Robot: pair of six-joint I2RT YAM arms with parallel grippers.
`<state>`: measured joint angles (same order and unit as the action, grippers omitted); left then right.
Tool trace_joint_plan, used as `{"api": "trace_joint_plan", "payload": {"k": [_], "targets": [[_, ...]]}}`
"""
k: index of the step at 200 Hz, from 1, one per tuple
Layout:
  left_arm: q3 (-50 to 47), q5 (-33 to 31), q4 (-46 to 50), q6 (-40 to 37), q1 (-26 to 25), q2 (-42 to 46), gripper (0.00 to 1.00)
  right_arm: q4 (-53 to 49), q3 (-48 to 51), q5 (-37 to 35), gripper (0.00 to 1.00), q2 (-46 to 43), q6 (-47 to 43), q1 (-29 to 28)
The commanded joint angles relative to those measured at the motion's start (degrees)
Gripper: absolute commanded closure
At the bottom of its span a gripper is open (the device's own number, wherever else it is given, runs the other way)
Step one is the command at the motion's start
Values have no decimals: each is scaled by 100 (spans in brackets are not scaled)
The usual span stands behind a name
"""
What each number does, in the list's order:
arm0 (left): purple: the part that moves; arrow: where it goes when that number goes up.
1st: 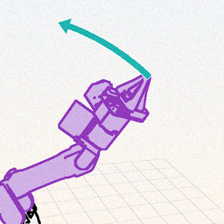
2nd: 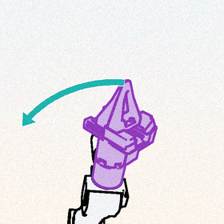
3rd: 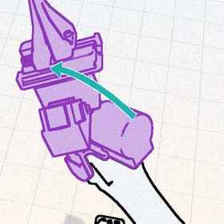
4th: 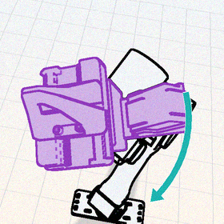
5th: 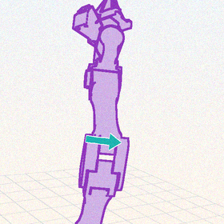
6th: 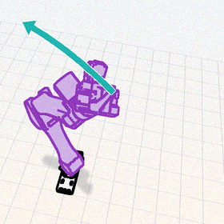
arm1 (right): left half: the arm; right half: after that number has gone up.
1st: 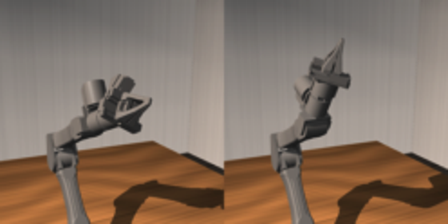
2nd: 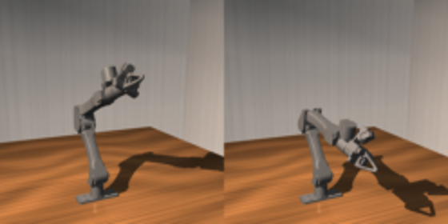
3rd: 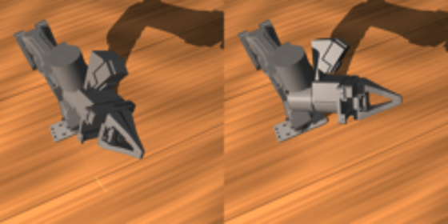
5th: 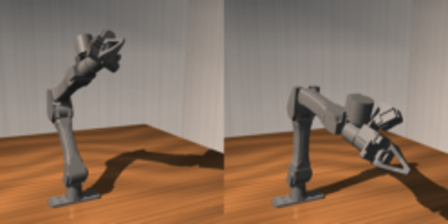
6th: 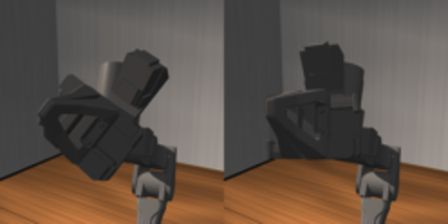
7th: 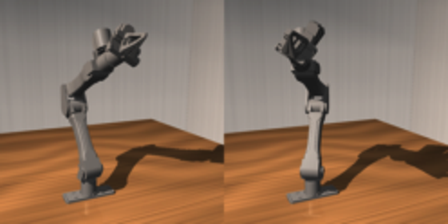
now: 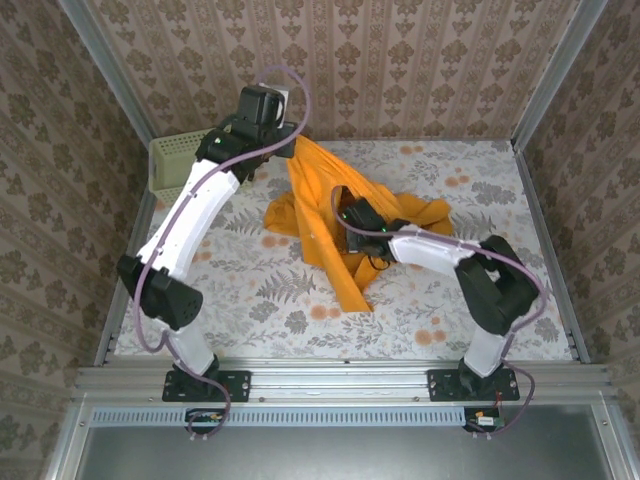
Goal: Fold the inside-out t-shirt
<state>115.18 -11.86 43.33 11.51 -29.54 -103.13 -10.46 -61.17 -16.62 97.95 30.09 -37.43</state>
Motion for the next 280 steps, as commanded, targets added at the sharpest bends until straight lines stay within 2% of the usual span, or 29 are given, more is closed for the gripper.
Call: {"api": "trace_joint_plan", "payload": {"k": [1,45,81,99,105,133,156,171,193,212,228,238,258,280], "targets": [[102,-39,242,290,257,-482,100,1151,673,343,100,-836,-278,-260],[964,-248,995,264,470,-1951,100,1954,1915,992,100,-2629,-448,-477],[1470,-372,1348,274,419,-2696,100,1981,2404,1380,100,-3543,-546,-487],[1734,-521,1609,202,387,-2989,100,2064,2664,1415,100,-3813,-489,-476],[1841,-511,1702,161,200,-3072,100,2052,2726,1354,100,-3831,-437,-468],[1911,-76,2043,51,60,-3282,100,1847,2865,1020,100,-3478,-191,-414],[1152,283,1881,-25,-63,-2847,89,1814,2889,878,100,-3148,9,-396],[326,646,1531,-8,-129,-2263,76,1801,2896,839,100,-3051,57,-379],[-1438,1117,395,9,-296,-890,55,1689,2904,800,100,-2985,177,-260],[-2875,1775,-708,43,-457,227,42,1621,2917,934,100,-2881,262,-130],[-3720,2353,-1400,88,-592,809,33,1646,2911,1065,100,-2787,317,-89],[-4033,2458,-1628,113,-689,972,28,1701,2900,1148,98,-2722,362,-85],[-4214,2827,-1812,149,-824,794,24,1827,2844,1338,83,-2549,449,-86],[-4179,2929,-1850,269,-894,365,32,1787,2684,1460,66,-2307,507,-98]]}}
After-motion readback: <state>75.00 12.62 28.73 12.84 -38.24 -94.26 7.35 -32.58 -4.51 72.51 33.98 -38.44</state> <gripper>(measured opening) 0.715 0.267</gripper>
